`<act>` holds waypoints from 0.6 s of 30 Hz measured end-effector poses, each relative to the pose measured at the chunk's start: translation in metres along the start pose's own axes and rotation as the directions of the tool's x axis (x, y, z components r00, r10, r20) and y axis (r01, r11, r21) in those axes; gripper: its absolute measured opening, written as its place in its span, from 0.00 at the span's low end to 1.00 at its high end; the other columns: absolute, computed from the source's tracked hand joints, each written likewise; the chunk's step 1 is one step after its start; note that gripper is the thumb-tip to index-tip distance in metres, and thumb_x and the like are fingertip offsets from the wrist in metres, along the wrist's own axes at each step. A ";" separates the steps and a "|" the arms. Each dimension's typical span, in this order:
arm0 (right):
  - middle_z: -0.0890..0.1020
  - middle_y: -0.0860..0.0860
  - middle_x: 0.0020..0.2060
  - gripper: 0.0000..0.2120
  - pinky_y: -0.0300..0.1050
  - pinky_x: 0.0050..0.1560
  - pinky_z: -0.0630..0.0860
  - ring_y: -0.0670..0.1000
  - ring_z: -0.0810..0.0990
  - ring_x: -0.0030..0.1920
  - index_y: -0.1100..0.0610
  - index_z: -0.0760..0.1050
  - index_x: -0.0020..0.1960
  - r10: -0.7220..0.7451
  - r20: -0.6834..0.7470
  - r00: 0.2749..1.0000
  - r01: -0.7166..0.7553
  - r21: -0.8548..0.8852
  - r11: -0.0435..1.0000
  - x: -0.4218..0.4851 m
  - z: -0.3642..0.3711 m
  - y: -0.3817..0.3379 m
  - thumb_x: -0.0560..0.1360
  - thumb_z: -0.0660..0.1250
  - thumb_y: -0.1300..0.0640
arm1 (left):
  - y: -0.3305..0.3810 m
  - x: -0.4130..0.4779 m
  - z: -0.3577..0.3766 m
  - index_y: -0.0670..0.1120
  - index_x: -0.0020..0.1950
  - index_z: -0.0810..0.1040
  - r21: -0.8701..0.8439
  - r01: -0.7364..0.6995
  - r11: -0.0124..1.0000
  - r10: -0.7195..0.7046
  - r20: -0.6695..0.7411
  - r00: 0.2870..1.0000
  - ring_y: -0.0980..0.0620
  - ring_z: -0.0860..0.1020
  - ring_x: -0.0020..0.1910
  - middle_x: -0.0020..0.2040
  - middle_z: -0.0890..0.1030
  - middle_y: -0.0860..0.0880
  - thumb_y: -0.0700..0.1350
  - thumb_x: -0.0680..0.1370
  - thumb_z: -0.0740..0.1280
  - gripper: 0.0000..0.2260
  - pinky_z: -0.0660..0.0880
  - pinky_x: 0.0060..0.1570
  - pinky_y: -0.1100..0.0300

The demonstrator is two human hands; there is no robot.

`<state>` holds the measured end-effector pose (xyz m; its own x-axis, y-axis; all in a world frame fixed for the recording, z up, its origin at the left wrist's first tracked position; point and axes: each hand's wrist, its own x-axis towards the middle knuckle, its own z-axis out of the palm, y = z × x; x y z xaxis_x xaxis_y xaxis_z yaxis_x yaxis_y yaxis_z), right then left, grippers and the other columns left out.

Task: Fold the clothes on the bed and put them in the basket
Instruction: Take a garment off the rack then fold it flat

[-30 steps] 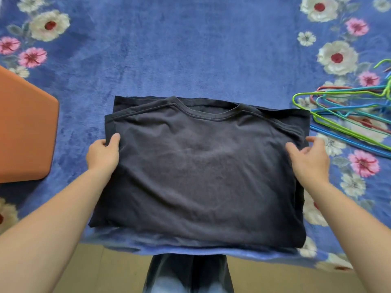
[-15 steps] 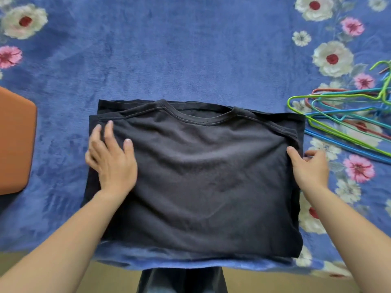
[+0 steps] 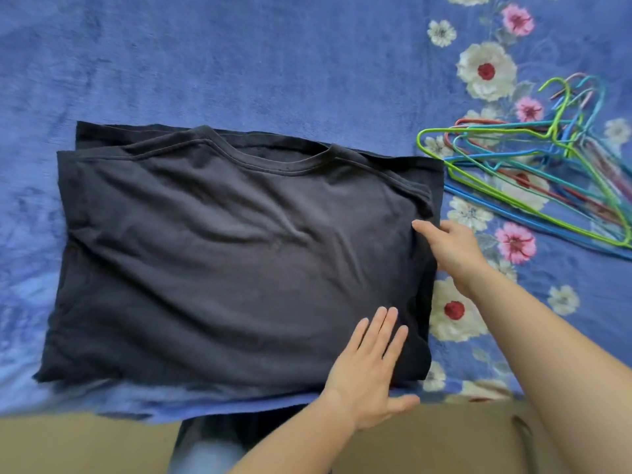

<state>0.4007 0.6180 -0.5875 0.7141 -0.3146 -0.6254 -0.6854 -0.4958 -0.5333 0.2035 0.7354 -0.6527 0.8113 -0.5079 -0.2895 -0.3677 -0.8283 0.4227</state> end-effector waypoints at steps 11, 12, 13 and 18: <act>0.82 0.52 0.41 0.08 0.38 0.30 0.74 0.50 0.80 0.37 0.57 0.78 0.46 0.109 0.176 0.978 -0.145 0.208 0.967 -0.026 -0.001 -0.037 0.68 0.71 0.65 | -0.015 -0.013 -0.080 0.48 0.78 0.62 -0.748 0.189 0.636 -0.071 0.187 0.980 0.56 0.58 0.76 0.78 0.61 0.51 0.37 0.80 0.54 0.25 0.52 0.73 0.66; 0.82 0.54 0.41 0.09 0.39 0.31 0.75 0.52 0.80 0.38 0.58 0.78 0.46 0.105 0.217 0.971 -0.154 0.228 0.961 -0.031 0.001 -0.049 0.67 0.69 0.66 | -0.026 -0.021 -0.098 0.50 0.75 0.67 -0.839 0.237 0.490 -0.111 0.209 0.972 0.59 0.68 0.70 0.74 0.69 0.53 0.35 0.79 0.54 0.25 0.59 0.70 0.69; 0.81 0.55 0.40 0.08 0.39 0.30 0.75 0.52 0.79 0.37 0.58 0.77 0.45 0.089 0.232 0.969 -0.146 0.244 0.959 -0.037 0.005 -0.062 0.67 0.68 0.66 | -0.039 -0.032 -0.113 0.50 0.72 0.72 -0.902 0.252 0.350 -0.134 0.218 0.967 0.62 0.74 0.64 0.69 0.75 0.54 0.33 0.79 0.54 0.24 0.66 0.67 0.67; 0.74 0.49 0.30 0.10 0.37 0.28 0.69 0.48 0.72 0.27 0.52 0.70 0.41 -0.084 0.135 0.987 0.033 0.348 0.937 -0.083 0.059 -0.137 0.68 0.65 0.65 | -0.108 -0.107 -0.157 0.40 0.59 0.80 -0.984 0.172 0.035 -0.278 0.156 0.948 0.61 0.78 0.52 0.51 0.83 0.55 0.31 0.78 0.65 0.12 0.73 0.53 0.67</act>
<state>0.4271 0.7603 -0.4960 0.7436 -0.1600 -0.6492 -0.6685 -0.1932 -0.7182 0.2279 0.9161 -0.5329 0.8006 -0.2877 -0.5257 0.5741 0.1166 0.8105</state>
